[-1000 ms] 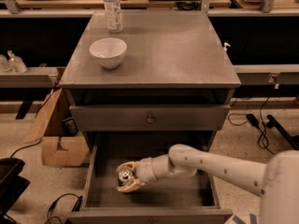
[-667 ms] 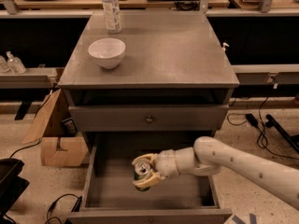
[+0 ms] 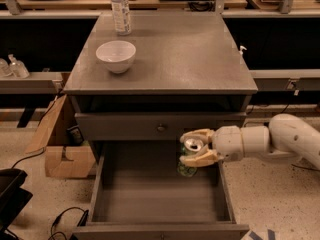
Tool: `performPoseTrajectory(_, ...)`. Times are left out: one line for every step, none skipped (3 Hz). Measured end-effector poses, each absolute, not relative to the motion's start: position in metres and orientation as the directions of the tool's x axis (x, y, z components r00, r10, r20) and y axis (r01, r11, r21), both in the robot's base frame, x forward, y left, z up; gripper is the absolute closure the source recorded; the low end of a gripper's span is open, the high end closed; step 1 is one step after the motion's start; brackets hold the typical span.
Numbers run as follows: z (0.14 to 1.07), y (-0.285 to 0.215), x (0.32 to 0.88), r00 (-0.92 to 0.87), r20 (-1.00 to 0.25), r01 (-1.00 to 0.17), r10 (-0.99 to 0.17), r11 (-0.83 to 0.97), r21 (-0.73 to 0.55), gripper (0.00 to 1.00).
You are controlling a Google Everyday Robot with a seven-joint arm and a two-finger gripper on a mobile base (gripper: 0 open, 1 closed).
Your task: Pick green can from middle drawer and place on counter
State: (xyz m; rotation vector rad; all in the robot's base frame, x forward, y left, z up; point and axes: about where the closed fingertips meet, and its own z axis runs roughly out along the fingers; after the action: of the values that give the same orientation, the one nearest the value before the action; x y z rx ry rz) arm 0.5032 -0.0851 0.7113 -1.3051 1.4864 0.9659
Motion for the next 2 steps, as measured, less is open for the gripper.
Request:
performPoseTrajectory(0.785, -0.119, 0.535, -0.065, -0.962, -0.972, -0.264, 0.234, 0.001, 1.00)
performPoseTrajectory(0.856, -0.133, 0.574, -0.093, -0.965, -0.942, -0.244, 0.336, 0.006, 1.00)
